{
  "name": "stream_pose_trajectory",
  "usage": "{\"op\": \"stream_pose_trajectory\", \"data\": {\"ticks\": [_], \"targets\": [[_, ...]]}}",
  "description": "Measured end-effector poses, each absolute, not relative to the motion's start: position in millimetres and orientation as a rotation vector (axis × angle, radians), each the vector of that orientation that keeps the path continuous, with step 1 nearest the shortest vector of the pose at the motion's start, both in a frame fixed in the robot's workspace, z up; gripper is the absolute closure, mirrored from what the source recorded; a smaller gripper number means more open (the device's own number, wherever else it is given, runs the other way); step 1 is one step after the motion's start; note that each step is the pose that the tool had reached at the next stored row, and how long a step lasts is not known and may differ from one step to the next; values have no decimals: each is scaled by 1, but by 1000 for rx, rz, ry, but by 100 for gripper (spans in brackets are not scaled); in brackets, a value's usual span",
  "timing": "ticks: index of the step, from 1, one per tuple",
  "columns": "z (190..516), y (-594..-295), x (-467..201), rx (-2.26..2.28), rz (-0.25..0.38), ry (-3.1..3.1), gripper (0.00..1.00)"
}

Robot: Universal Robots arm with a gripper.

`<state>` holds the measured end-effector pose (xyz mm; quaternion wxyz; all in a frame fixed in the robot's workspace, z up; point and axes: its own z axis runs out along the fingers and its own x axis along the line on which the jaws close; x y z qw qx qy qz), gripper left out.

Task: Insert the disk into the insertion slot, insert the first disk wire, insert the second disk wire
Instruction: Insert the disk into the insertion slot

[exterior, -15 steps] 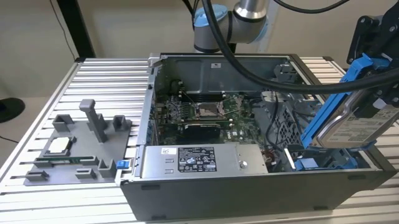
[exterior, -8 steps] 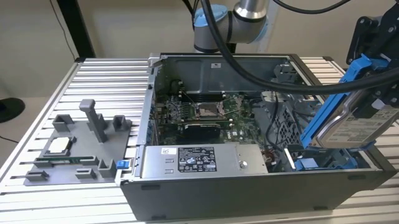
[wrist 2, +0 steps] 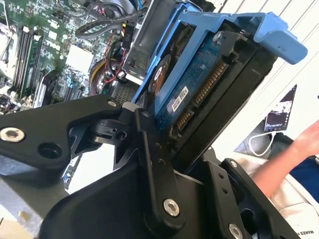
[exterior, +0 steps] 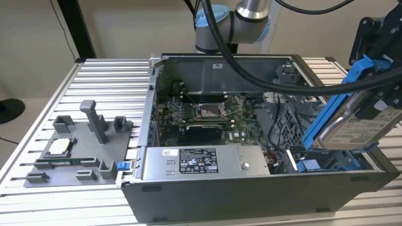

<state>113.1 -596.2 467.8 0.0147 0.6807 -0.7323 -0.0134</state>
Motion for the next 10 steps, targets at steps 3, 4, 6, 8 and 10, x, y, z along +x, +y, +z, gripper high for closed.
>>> {"op": "stream_pose_trajectory", "data": {"ticks": [3, 4, 6, 8, 10], "targets": [[467, -596, 113, 2118, -42, -2279, 100], [466, -596, 113, 2119, -42, -2279, 100], [466, -596, 113, 2119, -42, -2279, 100], [465, -596, 113, 2119, -42, -2279, 100], [465, -596, 113, 2119, -42, -2279, 100]]}}
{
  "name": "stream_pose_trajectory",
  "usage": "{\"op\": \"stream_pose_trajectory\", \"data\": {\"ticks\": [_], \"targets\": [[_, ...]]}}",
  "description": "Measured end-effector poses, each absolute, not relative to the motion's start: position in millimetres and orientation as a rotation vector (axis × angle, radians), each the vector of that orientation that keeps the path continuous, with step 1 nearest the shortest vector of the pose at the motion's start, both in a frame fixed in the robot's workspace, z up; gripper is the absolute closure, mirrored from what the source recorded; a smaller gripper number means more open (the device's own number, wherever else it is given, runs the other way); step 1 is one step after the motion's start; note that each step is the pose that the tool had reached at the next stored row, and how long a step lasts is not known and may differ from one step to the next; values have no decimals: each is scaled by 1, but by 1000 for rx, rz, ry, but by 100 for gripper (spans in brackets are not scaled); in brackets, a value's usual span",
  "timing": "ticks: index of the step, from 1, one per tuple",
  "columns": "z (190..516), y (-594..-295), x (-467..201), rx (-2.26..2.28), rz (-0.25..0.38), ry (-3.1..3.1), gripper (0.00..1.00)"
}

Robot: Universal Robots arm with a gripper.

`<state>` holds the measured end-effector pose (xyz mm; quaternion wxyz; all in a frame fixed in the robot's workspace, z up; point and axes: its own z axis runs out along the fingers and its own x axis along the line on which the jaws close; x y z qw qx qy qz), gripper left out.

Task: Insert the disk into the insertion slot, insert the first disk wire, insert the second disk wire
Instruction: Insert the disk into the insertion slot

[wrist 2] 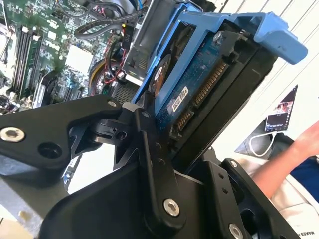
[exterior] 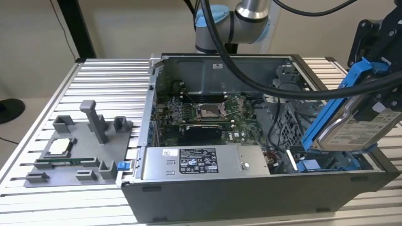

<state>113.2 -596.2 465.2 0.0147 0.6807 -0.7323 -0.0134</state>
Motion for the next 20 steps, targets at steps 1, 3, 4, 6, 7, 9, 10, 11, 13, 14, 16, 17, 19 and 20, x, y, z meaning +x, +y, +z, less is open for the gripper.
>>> {"op": "stream_pose_trajectory", "data": {"ticks": [1, 3, 4, 6, 7, 9, 10, 11, 13, 14, 16, 17, 19, 20], "targets": [[465, -596, 113, 2119, -42, -2279, 100], [465, -596, 113, 2119, -42, -2279, 100], [464, -596, 113, 2119, -42, -2279, 100], [464, -596, 113, 2119, -42, -2279, 100], [463, -596, 113, 2118, -42, -2279, 100], [463, -596, 113, 2118, -42, -2279, 100], [462, -596, 113, 2118, -42, -2279, 100], [462, -596, 113, 2119, -42, -2279, 100], [460, -596, 114, 2119, -42, -2280, 100], [460, -596, 115, 2119, -43, -2280, 100], [458, -596, 116, 2119, -43, -2280, 100], [457, -596, 117, 2119, -43, -2280, 100], [454, -594, 118, 2117, -43, -2282, 100], [454, -593, 118, 2116, -43, -2283, 100]]}}
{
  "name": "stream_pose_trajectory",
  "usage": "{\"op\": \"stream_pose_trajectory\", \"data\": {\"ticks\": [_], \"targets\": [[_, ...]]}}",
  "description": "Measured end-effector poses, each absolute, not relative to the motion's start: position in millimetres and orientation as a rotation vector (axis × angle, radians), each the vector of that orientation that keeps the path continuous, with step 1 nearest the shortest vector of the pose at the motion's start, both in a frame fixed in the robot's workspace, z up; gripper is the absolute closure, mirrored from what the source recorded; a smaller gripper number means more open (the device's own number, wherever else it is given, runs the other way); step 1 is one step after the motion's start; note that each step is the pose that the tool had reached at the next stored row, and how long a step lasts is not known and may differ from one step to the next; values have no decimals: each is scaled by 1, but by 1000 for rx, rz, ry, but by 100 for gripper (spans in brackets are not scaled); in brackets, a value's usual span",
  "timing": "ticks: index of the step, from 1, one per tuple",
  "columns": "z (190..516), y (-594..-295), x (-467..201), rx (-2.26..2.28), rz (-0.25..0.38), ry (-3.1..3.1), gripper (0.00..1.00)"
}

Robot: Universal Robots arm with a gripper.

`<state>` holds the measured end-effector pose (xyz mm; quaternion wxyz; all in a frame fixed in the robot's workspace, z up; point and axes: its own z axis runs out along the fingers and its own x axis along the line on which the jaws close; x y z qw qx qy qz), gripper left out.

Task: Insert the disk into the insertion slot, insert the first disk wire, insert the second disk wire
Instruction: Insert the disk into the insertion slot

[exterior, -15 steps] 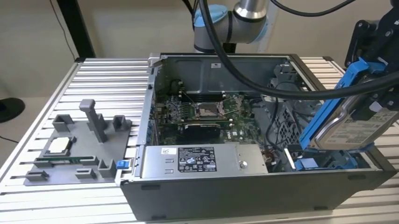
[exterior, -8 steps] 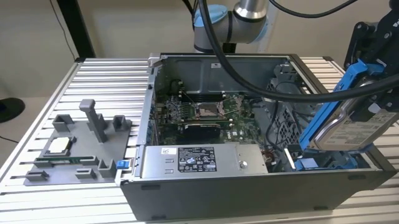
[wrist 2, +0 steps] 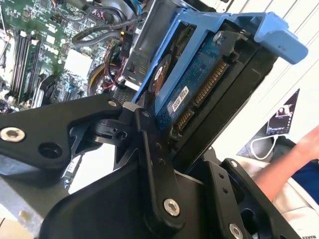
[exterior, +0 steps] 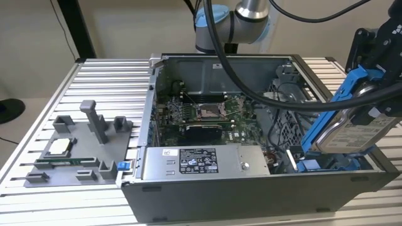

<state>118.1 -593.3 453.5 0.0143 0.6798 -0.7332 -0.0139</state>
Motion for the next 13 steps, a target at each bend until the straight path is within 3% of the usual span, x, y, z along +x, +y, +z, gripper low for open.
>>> {"op": "stream_pose_trajectory", "data": {"ticks": [13], "targets": [[451, -590, 118, 2109, -43, -2289, 100]]}}
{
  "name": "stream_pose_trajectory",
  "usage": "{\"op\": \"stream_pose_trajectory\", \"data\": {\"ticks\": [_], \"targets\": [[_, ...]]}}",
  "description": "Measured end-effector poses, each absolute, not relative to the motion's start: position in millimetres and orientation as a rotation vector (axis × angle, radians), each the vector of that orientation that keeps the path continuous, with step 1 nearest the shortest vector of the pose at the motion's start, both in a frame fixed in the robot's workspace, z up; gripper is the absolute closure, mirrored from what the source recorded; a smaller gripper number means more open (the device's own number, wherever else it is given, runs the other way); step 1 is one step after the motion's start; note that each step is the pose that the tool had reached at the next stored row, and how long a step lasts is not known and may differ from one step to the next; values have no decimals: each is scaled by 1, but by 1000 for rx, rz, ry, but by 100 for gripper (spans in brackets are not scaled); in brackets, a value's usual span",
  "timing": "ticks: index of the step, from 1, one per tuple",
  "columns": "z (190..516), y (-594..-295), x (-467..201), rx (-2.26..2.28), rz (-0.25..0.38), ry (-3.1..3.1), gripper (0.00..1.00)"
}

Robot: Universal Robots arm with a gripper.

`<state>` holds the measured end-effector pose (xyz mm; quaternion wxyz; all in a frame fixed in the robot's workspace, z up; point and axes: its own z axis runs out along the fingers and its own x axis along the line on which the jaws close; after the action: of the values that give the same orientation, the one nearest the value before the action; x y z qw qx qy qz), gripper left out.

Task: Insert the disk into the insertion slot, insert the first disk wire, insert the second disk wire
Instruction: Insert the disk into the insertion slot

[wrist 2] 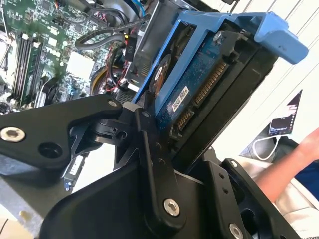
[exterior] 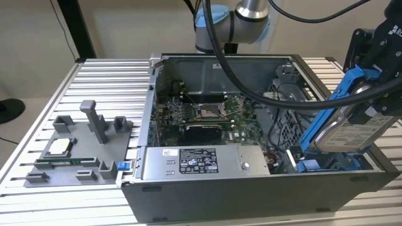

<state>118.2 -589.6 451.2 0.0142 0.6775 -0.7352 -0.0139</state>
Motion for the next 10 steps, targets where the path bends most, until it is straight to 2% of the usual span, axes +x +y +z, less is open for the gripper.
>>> {"op": "stream_pose_trajectory", "data": {"ticks": [10], "targets": [[447, -584, 118, 2109, -43, -2289, 100]]}}
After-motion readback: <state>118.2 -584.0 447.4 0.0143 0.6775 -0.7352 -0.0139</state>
